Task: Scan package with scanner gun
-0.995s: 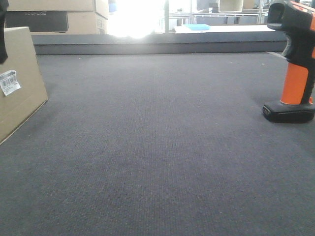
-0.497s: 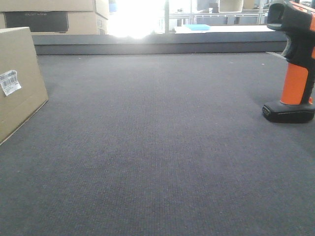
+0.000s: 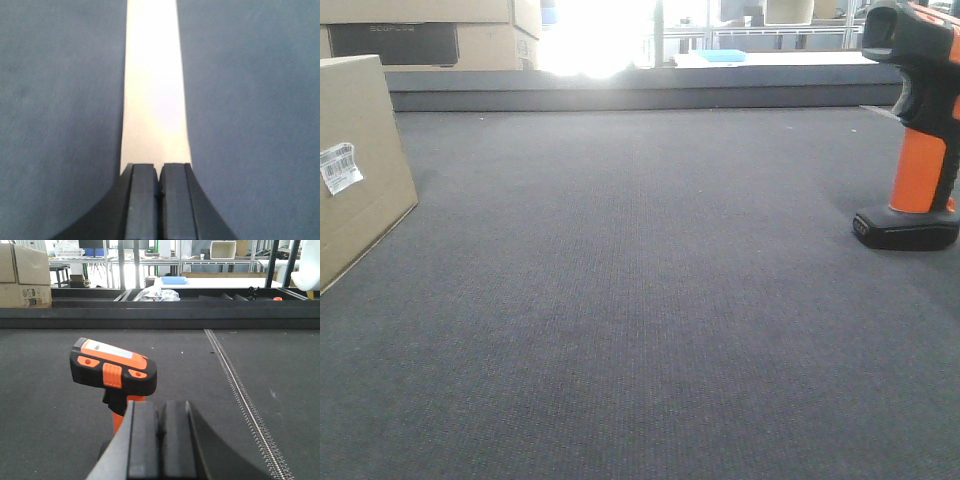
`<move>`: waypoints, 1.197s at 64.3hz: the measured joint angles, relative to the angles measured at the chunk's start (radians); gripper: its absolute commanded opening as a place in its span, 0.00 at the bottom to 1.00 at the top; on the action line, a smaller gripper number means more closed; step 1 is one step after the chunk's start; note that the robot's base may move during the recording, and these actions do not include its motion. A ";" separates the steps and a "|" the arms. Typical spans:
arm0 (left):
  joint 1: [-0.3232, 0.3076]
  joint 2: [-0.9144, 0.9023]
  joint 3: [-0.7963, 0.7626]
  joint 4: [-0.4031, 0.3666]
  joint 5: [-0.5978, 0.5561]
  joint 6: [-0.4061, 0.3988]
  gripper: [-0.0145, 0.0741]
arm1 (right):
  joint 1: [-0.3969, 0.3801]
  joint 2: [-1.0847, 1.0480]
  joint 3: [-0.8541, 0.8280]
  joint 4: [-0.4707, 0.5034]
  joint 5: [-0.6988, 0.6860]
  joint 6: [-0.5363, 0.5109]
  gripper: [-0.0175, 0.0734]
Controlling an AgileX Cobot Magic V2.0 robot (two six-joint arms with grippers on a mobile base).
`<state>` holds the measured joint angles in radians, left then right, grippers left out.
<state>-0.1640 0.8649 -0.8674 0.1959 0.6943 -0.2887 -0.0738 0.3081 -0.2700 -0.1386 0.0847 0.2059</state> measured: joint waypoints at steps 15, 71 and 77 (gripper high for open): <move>0.000 -0.163 0.213 0.021 -0.250 0.000 0.04 | 0.002 0.000 0.000 0.002 0.002 -0.006 0.02; 0.160 -0.682 0.505 0.056 -0.435 0.000 0.04 | 0.219 0.000 -0.012 0.002 0.014 -0.008 0.02; 0.195 -0.692 0.505 0.056 -0.431 0.000 0.04 | 0.219 0.000 -0.014 0.002 0.009 -0.008 0.02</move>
<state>0.0313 0.1730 -0.3628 0.2523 0.2633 -0.2887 0.1450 0.3081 -0.2836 -0.1367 0.0939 0.1983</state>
